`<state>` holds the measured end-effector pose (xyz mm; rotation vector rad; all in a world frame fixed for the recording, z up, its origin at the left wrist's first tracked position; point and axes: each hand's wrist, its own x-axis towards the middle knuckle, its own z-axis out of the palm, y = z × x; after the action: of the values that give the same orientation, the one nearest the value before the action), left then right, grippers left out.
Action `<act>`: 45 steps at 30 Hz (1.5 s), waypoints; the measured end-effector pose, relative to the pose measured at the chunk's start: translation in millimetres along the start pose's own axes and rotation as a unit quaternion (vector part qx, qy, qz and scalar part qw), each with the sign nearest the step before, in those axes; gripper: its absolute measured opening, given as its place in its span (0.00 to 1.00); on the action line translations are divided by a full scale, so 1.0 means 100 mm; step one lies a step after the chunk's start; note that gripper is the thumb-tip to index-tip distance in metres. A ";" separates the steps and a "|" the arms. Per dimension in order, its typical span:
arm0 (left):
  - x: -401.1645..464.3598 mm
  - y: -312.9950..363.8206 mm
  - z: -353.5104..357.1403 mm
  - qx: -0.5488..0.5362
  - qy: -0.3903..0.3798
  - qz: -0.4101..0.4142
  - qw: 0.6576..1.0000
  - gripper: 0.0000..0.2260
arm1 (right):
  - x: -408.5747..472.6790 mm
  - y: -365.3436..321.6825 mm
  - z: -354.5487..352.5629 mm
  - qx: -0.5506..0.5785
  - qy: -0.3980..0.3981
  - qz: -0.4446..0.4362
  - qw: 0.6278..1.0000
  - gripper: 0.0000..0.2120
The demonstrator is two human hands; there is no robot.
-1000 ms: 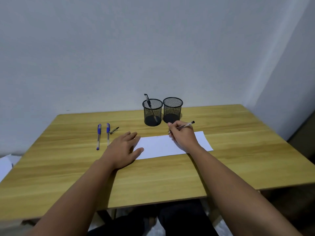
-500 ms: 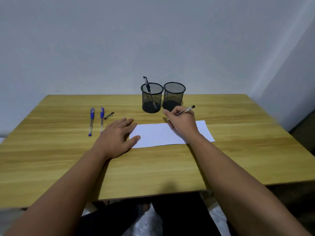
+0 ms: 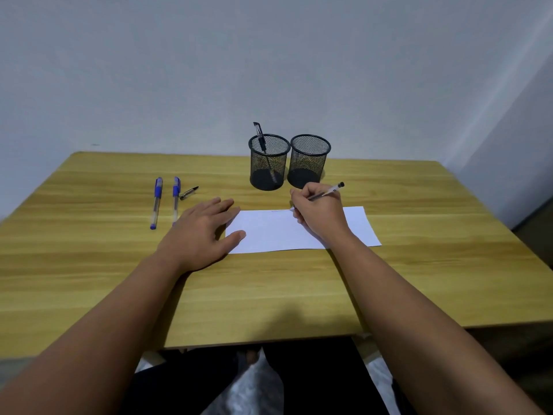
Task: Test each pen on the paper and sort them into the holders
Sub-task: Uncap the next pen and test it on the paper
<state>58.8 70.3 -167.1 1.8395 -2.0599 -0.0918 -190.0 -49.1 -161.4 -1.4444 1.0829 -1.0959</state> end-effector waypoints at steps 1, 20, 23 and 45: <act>0.00 0.00 0.00 0.000 -0.001 0.000 1.000 0.33 | 0.00 0.00 0.00 -0.006 0.002 -0.002 1.000 0.20; -0.01 0.04 -0.05 0.002 -0.011 -0.006 1.000 0.35 | 0.01 0.01 0.01 -0.053 0.006 -0.004 0.999 0.16; -0.02 0.04 -0.05 0.003 -0.015 -0.007 1.000 0.35 | 0.01 -0.01 0.01 -0.044 0.015 0.004 0.999 0.17; -0.02 0.02 -0.02 0.005 -0.011 -0.008 1.000 0.34 | -0.01 -0.04 -0.01 -0.041 0.049 0.024 0.998 0.17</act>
<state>57.4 72.6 -165.0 1.8683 -2.0652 -0.1070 -190.8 -47.6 -157.8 -1.4321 1.2388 -1.1093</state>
